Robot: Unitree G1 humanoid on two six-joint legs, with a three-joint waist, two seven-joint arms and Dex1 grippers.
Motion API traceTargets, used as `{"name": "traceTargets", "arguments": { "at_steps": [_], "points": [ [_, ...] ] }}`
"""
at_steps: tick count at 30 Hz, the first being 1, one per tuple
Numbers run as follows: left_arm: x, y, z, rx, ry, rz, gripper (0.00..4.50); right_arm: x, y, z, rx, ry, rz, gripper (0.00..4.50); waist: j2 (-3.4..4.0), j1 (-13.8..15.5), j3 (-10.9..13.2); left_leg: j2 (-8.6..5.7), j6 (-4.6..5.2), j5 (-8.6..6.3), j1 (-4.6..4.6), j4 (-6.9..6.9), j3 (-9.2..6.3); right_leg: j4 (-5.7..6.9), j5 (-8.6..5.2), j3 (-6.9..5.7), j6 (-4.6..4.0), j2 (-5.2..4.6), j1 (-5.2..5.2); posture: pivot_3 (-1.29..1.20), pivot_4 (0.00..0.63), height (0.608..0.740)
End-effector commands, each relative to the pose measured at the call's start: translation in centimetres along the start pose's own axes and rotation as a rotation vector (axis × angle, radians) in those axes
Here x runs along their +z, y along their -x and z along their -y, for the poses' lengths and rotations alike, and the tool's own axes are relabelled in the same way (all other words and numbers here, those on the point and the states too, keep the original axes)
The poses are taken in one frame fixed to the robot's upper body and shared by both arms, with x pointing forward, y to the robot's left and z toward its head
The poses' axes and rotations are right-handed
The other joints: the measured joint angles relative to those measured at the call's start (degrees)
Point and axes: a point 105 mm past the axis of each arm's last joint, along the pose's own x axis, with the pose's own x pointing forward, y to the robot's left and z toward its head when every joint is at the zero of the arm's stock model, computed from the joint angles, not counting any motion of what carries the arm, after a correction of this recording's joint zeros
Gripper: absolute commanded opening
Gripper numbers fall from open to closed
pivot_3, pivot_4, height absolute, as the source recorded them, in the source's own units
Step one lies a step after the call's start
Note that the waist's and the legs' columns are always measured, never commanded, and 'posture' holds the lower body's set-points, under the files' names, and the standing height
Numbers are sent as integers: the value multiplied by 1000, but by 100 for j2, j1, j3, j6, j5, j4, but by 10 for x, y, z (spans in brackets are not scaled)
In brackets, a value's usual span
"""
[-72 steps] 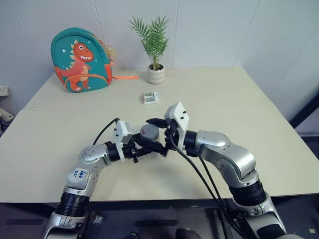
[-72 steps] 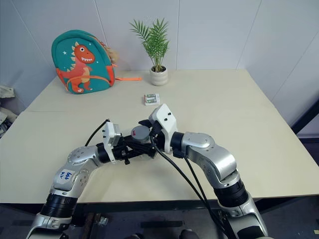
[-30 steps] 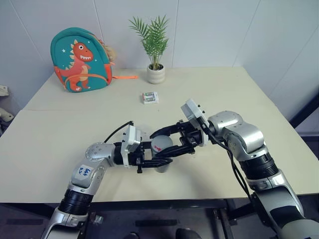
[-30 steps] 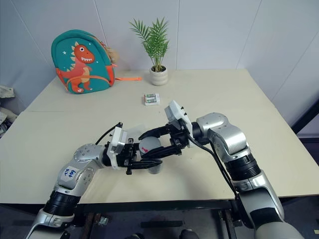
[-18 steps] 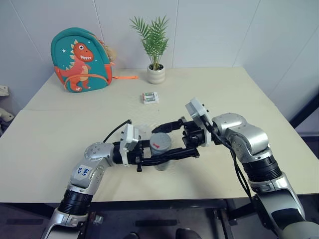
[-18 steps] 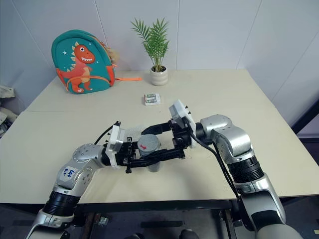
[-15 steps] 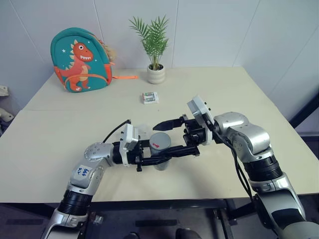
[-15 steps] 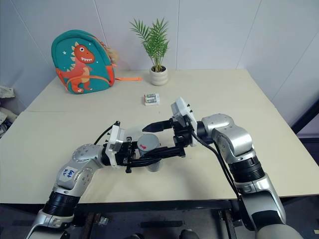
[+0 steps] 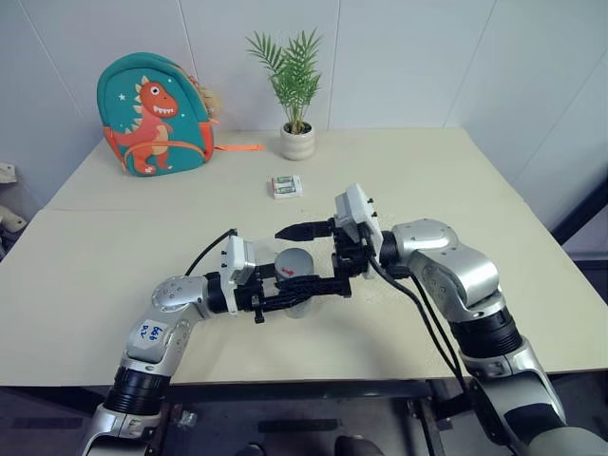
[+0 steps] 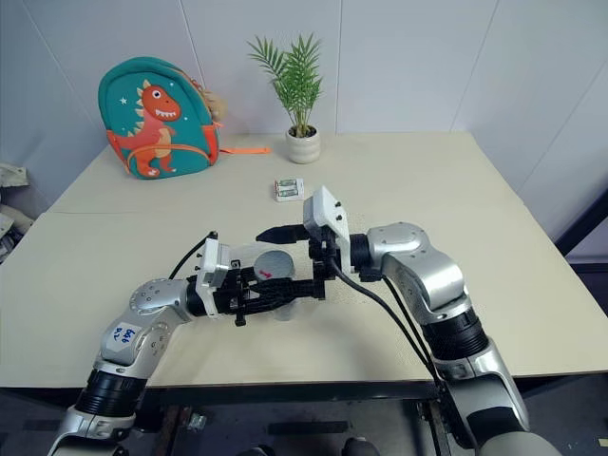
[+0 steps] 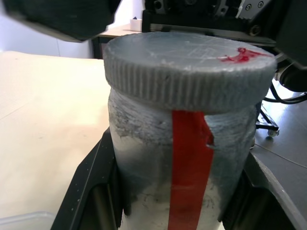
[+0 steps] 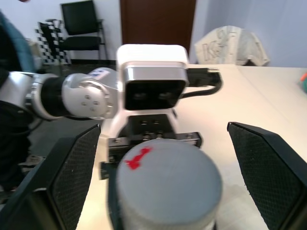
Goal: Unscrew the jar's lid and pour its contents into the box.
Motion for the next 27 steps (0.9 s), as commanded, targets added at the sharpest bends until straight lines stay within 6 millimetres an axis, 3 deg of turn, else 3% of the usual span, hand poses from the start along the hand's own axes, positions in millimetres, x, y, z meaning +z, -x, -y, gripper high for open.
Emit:
{"name": "traceTargets", "arguments": {
  "at_steps": [1, 10, 27],
  "points": [
    [12, -3, -1, -5, -56, 26, 2001, 9, -4, 3, -15, 55, 13, 4473, 0, -1, 0, 0, 0, 0, 0, 0, 0, 0, 0, 0, 0, 0, 0, 0, 150, 740],
    [13, -3, -1, -7, -60, 30, 2001, 14, 6, 16, -75, 35, 42, 4473, 0, -1, 0, 0, 0, 0, 0, 0, 0, 2, 0, 0, 0, 0, 0, 0, 150, 740],
    [14, -5, 0, -13, -61, 41, 2001, -1, 72, 40, -226, -48, -8, 4473, 0, 5, 0, -2, 0, 0, -1, 0, 1, -1, 0, 0, 0, -1, 1, 0, 150, 740]
  ]
}}
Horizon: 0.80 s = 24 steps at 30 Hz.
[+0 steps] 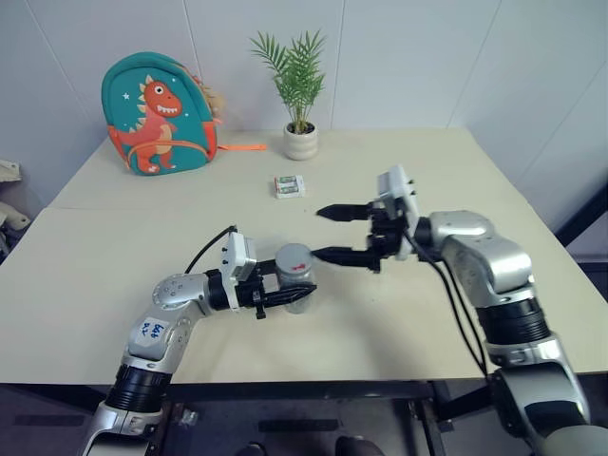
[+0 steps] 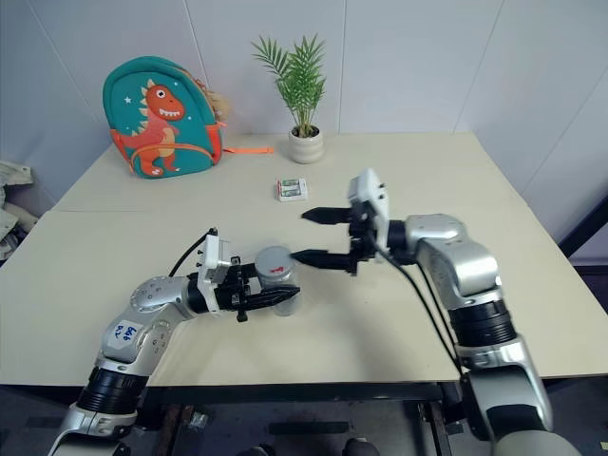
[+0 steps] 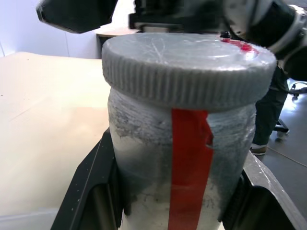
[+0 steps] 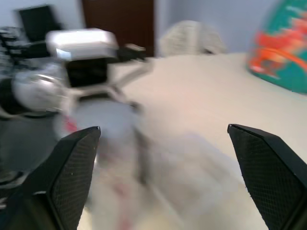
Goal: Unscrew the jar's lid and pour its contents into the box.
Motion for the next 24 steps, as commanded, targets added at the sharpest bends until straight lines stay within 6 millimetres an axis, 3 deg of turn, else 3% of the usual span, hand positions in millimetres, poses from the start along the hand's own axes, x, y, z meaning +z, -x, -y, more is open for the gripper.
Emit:
{"name": "traceTargets", "arguments": {
  "at_steps": [1, 8, 14, 17, 24],
  "points": [
    [12, -3, 3, -24, -48, 40, 2001, 4, 10, 4, -28, 17, 12, 4473, 0, -23, 0, 1, 0, 0, 0, 0, 0, 0, 0, 0, 0, 1, 0, 0, 150, 740],
    [12, -3, 1, -18, -50, 42, 2001, 14, 18, -1, -12, 20, 31, 4473, 2, -17, 1, 1, 0, 0, 0, 1, 2, 3, 0, 4, 0, 3, -1, 0, 150, 740],
    [11, -5, 0, -15, -49, 42, 2001, 30, -12, -33, 104, -7, 120, 4473, 2, -22, 1, 4, 0, 0, 1, 0, 2, 3, 0, 5, 0, 6, -2, 0, 150, 740],
    [10, -6, -1, -16, -48, 43, 2001, 28, -28, -49, 135, -13, 115, 4473, 2, -7, 1, 4, 0, 0, 1, 1, 0, 5, 0, 4, 0, 5, -2, 0, 150, 740],
    [11, -9, -1, -25, -48, 46, 2001, 20, -55, -54, 84, 16, 68, 4473, 2, -11, 1, 2, 0, 0, 0, 3, 0, 4, 1, 4, 1, 3, -1, 0, 150, 740]
  ]
}}
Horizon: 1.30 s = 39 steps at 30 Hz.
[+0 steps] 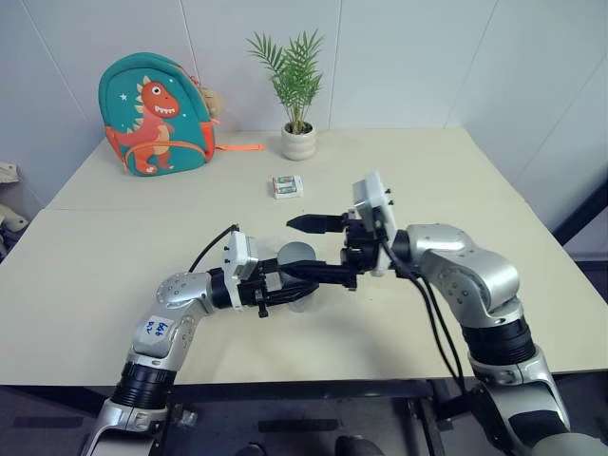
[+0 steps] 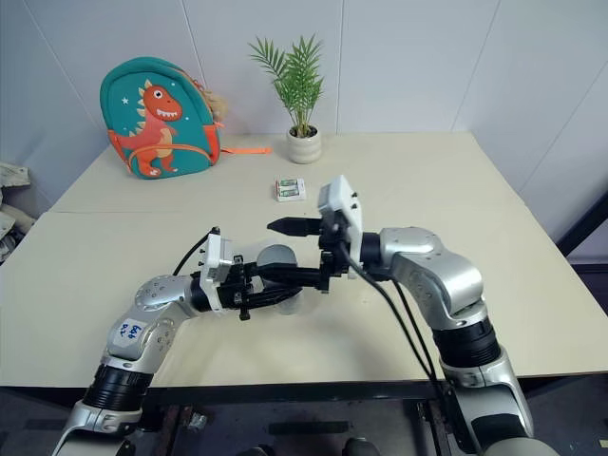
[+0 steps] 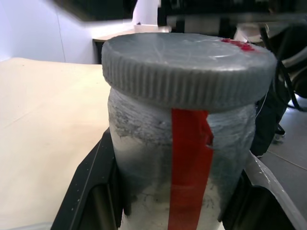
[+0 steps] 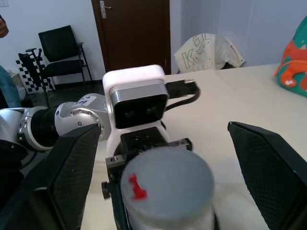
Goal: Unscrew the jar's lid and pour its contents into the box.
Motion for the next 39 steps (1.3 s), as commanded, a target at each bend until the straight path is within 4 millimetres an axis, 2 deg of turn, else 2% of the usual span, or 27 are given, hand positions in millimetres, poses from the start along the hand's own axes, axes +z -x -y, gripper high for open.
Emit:
{"name": "traceTargets", "arguments": {
  "at_steps": [1, 8, 14, 21, 26, 32, 35, 39],
  "points": [
    [11, -4, 2, -21, -47, 22, 2001, 8, -5, 0, -25, 58, 10, 4473, 0, -6, 0, 0, 0, 0, 0, 0, 0, 0, 0, 0, 0, 0, 0, 0, 150, 740],
    [11, -6, 3, -22, -45, 25, 2001, 4, -3, 14, -73, 71, -3, 4473, 0, -6, 0, 0, 0, 0, 0, 0, 0, 0, 0, 0, 0, 1, 0, 0, 150, 740],
    [11, -5, 3, -20, -46, 26, 2001, 0, 10, 26, -111, 83, -20, 4473, 0, -5, 0, 0, 0, 0, 0, 0, 0, 1, 0, 0, 0, 1, 0, 0, 150, 740],
    [11, -4, 3, -17, -48, 25, 2001, -1, 40, 39, -156, 79, -33, 4473, 0, -4, 0, 0, 0, 0, 0, 0, 0, 1, 0, 0, 0, 1, 0, 0, 150, 740],
    [11, -5, 3, -15, -46, 28, 2001, -7, 69, 51, -213, 30, -39, 4473, 0, 3, 0, -1, 0, 0, 0, 0, 0, 1, 0, 0, 0, 1, 0, 0, 150, 740],
    [11, -5, 3, -17, -45, 28, 2001, -10, 87, 60, -266, 12, -52, 4473, 1, -41, 1, 2, 1, 0, 1, -2, 6, -1, 0, 7, 0, 5, -1, 0, 150, 740],
    [11, -4, 2, -16, -45, 28, 2001, -5, 88, 58, -251, 4, -36, 4473, 1, -17, 1, 3, 1, 0, 1, -2, 5, 3, 0, 6, 0, 8, -3, 0, 150, 740],
    [11, -4, 2, -14, -44, 27, 2001, 9, 78, 45, -172, -11, 21, 4473, 1, -5, 1, 2, 0, 0, 0, 1, 5, 2, 1, 8, 1, 7, -2, 0, 150, 740]
  ]
}}
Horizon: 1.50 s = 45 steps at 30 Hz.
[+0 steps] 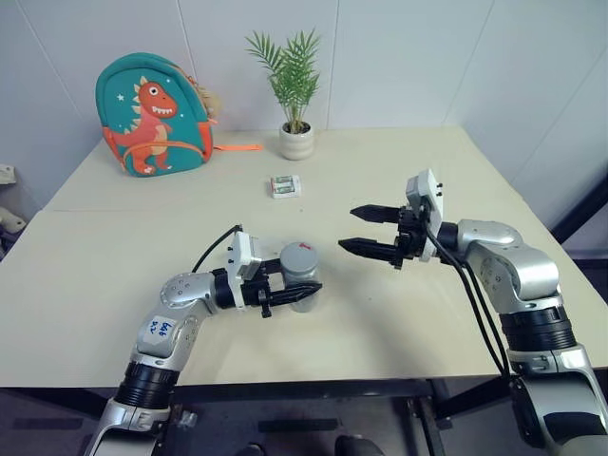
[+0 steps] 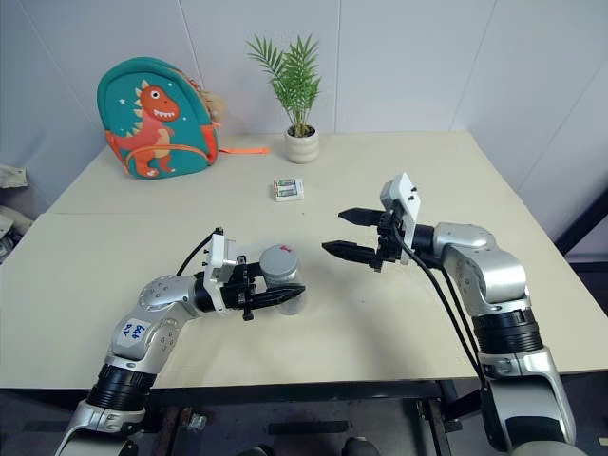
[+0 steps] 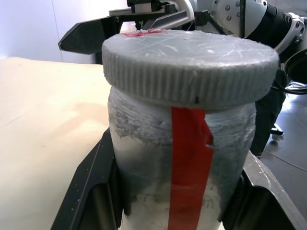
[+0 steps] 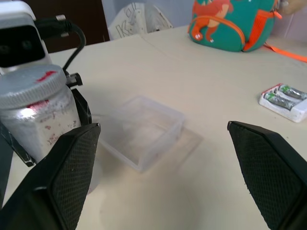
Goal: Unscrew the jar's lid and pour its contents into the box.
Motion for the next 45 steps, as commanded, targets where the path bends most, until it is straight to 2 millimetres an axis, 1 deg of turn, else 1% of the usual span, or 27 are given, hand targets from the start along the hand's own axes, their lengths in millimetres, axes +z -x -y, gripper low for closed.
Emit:
{"name": "traceTargets", "arguments": {
  "at_steps": [1, 5, 9, 11, 15, 19, 22, 26, 34, 45],
  "points": [
    [13, -1, 2, -16, -49, 30, 2001, 26, -5, -20, 90, 40, 78, 4473, 0, -2, 0, 0, 0, 0, 0, 0, 0, 0, 0, 0, 0, 0, 0, 0, 150, 740],
    [13, -2, 2, -16, -47, 29, 2001, 28, -24, -42, 158, 49, 84, 4473, 0, -12, 0, 2, 0, 0, 1, -1, 0, 2, 0, 0, 0, 2, -1, 0, 150, 740],
    [13, -2, 2, -20, -46, 28, 2001, 26, -45, -56, 177, 60, 76, 4473, 0, -3, 0, 2, 0, 0, 1, 1, -1, 4, 0, 0, -1, 2, -1, 0, 150, 740],
    [12, -2, 3, -21, -45, 28, 2001, 24, -51, -62, 192, 62, 68, 4473, 0, 3, 0, 2, -1, 0, 1, 2, -1, 5, 0, 0, -1, 2, -1, 0, 150, 740],
    [13, -2, 3, -22, -43, 28, 2001, 21, -60, -69, 213, 64, 55, 4473, 0, 6, 0, 1, -1, 0, 0, 2, -2, 4, 0, -1, 0, 1, -1, 0, 150, 740],
    [12, -3, 4, -23, -40, 29, 2001, 16, -66, -69, 208, 79, 34, 4473, 0, -3, 0, 1, -1, 0, 0, 2, -1, 5, 0, 0, -1, 1, -1, 0, 150, 740],
    [12, -2, 3, -21, -39, 29, 2001, 15, -65, -65, 194, 90, 25, 4473, 0, -1, 0, 2, -1, 0, 1, 2, -2, 5, 0, -1, -1, 2, -1, 0, 150, 740],
    [13, -2, 3, -20, -41, 28, 2001, 14, -61, -55, 159, 105, 17, 4473, 0, -2, 0, 1, 0, 0, 0, 2, -2, 5, 0, -1, -1, 2, -1, 0, 150, 740],
    [13, -3, 1, -20, -44, 30, 2001, 16, -40, -28, 80, 121, 2, 4473, 0, 1, 0, 1, 0, 0, 0, 2, -2, 5, 0, -1, -1, 2, -1, 0, 150, 740],
    [14, -3, 0, -22, -49, 29, 2001, 12, -21, -11, 34, 112, -21, 4473, 0, 5, 0, 1, 0, 0, 0, 2, -2, 4, 0, -1, -1, 2, -1, 0, 150, 740]
  ]
}}
